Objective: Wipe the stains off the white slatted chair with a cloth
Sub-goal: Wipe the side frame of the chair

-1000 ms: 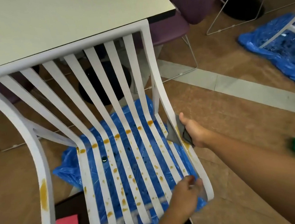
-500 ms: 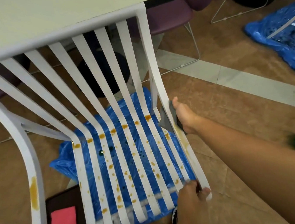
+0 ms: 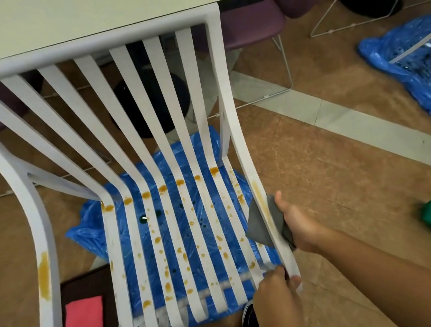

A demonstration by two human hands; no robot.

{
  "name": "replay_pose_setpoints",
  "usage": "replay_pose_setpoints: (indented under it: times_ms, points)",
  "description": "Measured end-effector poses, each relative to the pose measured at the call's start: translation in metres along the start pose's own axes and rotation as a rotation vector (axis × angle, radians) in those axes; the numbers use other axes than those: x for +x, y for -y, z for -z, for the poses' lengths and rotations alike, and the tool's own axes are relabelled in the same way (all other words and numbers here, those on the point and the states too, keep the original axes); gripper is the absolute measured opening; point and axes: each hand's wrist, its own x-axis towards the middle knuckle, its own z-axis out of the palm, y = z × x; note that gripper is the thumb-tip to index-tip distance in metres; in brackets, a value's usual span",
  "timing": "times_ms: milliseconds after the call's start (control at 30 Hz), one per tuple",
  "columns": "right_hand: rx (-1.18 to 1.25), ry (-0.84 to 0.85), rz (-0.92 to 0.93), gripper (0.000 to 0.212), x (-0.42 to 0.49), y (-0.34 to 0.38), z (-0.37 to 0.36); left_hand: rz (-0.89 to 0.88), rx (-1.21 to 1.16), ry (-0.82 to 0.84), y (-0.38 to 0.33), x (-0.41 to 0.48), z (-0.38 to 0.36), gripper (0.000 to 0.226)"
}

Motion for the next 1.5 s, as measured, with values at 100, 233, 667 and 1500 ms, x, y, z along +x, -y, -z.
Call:
replay_pose_setpoints:
  times_ms: [100,233,667,1500]
  points:
    - [0.005,0.024,0.135,0.065,0.004,0.04,-0.014,-0.002,0.022,-0.044,-0.001,-0.002,0.001,0.032]
    - [-0.259,-0.081,0.438,0.067,0.02,0.084,-0.044,0.025,-0.007,-0.031,0.002,-0.004,-0.002,0.037]
    - [-1.284,-0.303,0.79,0.071,-0.027,-0.052,-0.022,0.076,-0.126,0.087,0.027,-0.027,-0.007,0.013]
    - [-1.177,-0.24,0.766,0.077,-0.068,-0.105,-0.019,-0.125,-0.334,-0.278,0.032,0.034,0.101,0.018]
